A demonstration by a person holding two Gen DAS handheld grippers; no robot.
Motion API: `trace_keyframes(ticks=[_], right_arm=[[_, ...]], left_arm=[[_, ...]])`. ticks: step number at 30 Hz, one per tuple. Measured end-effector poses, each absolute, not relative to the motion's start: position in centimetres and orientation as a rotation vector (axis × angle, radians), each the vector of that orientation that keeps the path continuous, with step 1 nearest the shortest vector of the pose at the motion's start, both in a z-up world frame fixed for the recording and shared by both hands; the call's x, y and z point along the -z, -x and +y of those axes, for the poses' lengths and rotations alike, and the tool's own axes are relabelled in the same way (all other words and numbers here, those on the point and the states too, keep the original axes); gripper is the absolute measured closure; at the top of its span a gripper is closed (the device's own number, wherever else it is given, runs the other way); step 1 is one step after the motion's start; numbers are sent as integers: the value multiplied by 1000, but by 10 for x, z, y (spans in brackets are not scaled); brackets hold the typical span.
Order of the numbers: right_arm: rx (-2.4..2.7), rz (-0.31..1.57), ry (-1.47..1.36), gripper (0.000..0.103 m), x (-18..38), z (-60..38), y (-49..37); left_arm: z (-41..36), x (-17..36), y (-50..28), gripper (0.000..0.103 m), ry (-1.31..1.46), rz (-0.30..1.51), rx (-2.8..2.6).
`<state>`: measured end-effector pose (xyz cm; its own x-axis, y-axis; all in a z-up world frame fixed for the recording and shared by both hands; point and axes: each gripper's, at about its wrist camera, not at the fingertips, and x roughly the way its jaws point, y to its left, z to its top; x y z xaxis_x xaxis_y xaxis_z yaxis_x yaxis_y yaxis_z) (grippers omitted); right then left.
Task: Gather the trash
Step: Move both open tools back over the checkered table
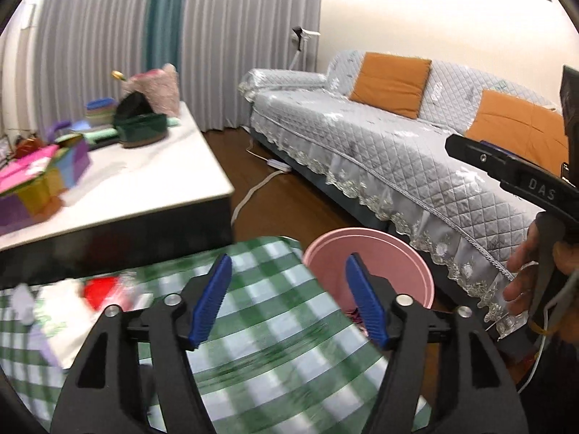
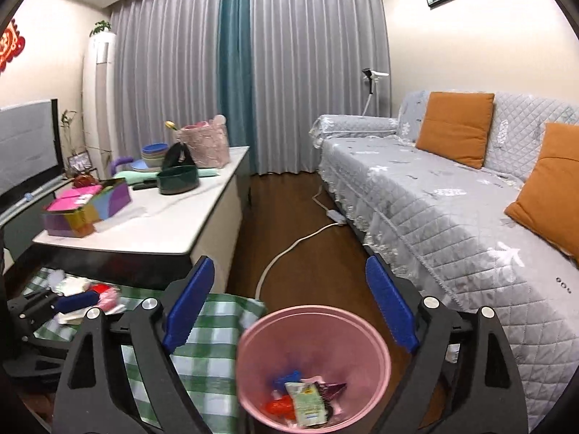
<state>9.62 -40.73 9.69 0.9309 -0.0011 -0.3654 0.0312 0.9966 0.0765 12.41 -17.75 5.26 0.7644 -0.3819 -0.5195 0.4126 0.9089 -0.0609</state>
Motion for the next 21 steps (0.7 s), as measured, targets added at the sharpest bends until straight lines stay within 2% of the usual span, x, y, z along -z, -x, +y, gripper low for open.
trace_keyframes(ticks=[4,15,21], right_arm=[[3,379,-101,15,-100,-396,-91],[-137,464,-58,16,-80,-340,-98],[-284,524,-70,38,-67,-301,-106]], left_arm=[[-145,-65,-105,37,-61,531,399],[-69,-70,-70,37,-11,430,154],[-9,-81,-65,37,17,393,19]])
